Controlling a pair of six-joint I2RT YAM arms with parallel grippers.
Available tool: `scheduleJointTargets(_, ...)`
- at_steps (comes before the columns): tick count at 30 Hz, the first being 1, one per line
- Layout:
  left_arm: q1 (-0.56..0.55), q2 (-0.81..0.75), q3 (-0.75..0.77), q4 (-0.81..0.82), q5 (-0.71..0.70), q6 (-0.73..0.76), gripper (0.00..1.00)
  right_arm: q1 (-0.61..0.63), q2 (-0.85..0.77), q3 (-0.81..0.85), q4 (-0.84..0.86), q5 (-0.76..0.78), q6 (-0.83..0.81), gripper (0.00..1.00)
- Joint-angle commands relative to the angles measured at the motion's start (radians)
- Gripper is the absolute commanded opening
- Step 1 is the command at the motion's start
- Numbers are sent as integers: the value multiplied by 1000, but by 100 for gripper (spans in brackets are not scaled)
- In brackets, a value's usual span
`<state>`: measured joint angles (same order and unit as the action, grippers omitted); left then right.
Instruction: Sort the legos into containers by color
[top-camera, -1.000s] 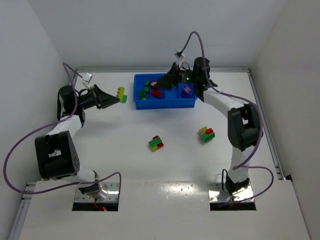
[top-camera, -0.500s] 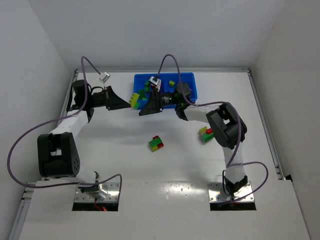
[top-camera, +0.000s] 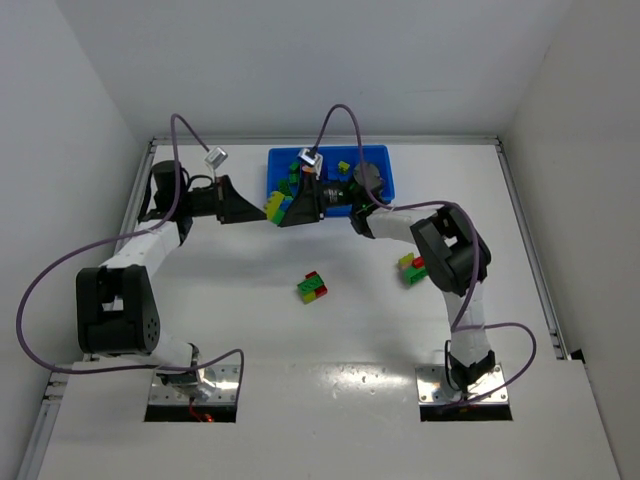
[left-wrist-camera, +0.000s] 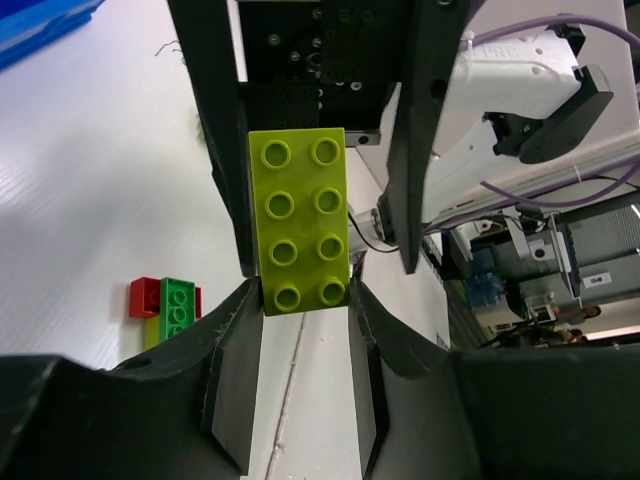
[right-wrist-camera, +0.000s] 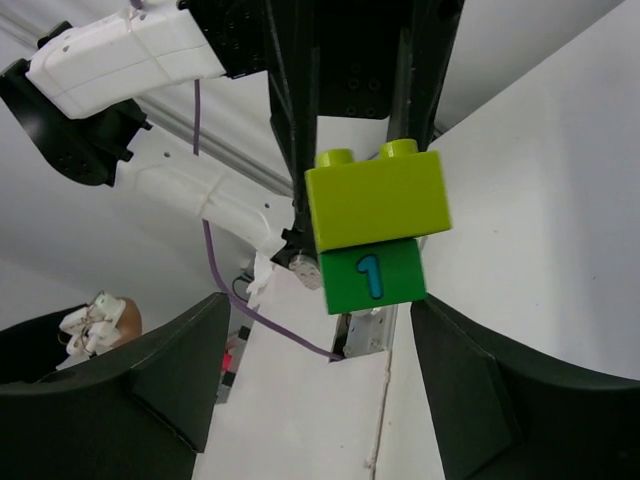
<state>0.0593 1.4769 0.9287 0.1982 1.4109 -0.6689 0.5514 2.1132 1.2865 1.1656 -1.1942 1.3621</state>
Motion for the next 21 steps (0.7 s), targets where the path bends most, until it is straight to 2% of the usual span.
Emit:
scheduleJointTargets(1,-25,-38,10,9,42,22,0,4,19,39,66,8,-29,72)
scheduleJointTargets(4,-26,-38,10,9,42,22,0,4,28,48,66,8,-29,61)
scheduleJointTargets(8,-35,-38,10,9,42,22,0,13,28,48,66,8,-29,59)
scheduleJointTargets(12,-35,-38,1,9,42,22,0,13,28,57,66,8,-29,48)
scheduleJointTargets(15,-35,-38,-10,18,31,22,0,13,28,57,77,8,-29,47)
scheduleJointTargets(17,-35,-38,-21,35,31,11,0,13,28,57,86,8,-29,43)
scheduleJointTargets(21,-35,-38,-21,44,11,11,0,22,7,37,108,8,-29,15)
